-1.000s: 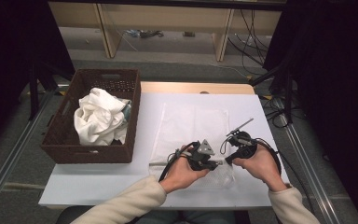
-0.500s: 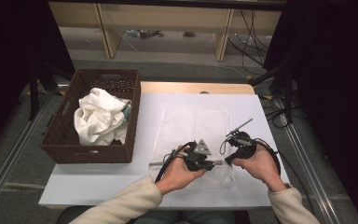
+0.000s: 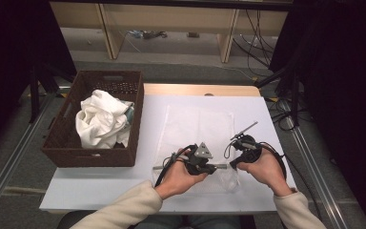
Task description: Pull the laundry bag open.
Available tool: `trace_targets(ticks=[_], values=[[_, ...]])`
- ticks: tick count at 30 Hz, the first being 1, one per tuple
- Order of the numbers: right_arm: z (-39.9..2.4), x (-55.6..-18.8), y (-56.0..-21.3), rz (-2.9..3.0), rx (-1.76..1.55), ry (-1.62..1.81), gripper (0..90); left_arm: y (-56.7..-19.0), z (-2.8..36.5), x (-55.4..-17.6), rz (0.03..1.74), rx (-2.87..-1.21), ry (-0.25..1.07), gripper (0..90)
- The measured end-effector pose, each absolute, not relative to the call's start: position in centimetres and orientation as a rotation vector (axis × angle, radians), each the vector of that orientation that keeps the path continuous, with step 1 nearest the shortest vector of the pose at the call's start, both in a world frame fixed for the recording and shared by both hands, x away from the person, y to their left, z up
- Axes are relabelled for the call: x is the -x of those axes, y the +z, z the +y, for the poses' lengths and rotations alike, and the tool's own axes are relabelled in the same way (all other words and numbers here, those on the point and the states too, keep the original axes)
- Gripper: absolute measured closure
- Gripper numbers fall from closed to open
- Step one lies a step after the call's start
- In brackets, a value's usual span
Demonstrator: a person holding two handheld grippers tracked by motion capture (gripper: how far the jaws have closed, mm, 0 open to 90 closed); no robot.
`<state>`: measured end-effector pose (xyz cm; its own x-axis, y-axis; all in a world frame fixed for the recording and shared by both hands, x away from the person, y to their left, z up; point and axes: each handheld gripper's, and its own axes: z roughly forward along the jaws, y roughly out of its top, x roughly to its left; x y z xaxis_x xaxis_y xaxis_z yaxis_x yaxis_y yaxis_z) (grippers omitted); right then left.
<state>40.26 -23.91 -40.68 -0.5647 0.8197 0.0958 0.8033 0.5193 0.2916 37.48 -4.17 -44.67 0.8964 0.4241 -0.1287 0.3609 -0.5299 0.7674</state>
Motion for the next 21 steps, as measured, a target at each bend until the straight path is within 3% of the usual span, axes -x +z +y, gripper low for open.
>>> trace_targets(ticks=[21], values=[[-23.93,-40.27,-40.94,2.71,-1.429,0.457,87.4,-44.28,-3.42,-37.33,0.571,-2.19,0.094,86.2]])
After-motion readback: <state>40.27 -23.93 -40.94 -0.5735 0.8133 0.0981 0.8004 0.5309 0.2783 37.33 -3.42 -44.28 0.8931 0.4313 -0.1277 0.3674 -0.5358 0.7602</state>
